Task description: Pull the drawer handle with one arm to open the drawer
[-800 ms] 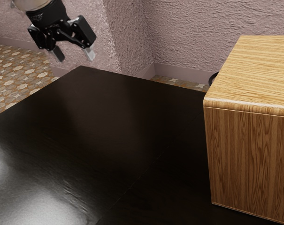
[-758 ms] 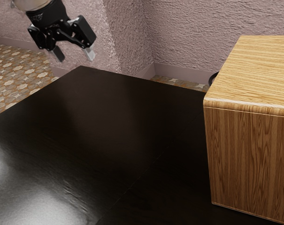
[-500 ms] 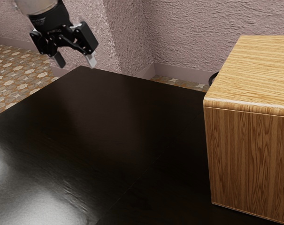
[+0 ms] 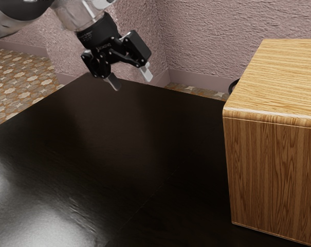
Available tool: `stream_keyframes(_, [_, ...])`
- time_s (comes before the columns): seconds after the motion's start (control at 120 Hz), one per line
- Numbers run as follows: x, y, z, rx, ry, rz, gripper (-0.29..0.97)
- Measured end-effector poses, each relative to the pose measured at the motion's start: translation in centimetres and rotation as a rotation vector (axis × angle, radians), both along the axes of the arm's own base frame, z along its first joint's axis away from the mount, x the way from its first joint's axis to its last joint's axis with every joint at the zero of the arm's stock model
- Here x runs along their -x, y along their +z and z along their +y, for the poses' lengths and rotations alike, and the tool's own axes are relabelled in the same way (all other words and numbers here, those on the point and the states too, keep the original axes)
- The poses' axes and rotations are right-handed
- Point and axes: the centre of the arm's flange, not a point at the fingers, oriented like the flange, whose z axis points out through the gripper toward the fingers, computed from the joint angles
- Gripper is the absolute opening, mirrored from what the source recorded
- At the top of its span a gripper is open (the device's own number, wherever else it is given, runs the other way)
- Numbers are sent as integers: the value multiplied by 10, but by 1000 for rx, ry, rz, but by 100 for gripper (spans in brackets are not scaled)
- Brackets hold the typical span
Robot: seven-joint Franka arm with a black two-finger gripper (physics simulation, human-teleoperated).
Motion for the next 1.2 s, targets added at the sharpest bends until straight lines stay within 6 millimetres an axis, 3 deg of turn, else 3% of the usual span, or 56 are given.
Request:
stream_keyframes(0.092, [-20,-11,5,106,-5,-33,68])
stream_keyframes(0.217, [-75,-32,23,176,-4,-76,67])
stream_keyframes(0.383, [-108,-54,16,148,-60,-99,67])
stream_keyframes(0.492, [-111,-49,12,170,-112,-129,66])
stream_keyframes(0.6, [-114,-47,22,260,-138,-156,65])
stream_keyframes(0.75, [-127,-62,12,405,-184,-153,65])
stream_keyframes(0.983, [-154,-104,8,440,-217,-84,65])
stream_keyframes(1.117, [-152,-103,4,443,-229,-70,65])
stream_keyframes(1.2, [-144,-89,5,442,-229,-77,61])
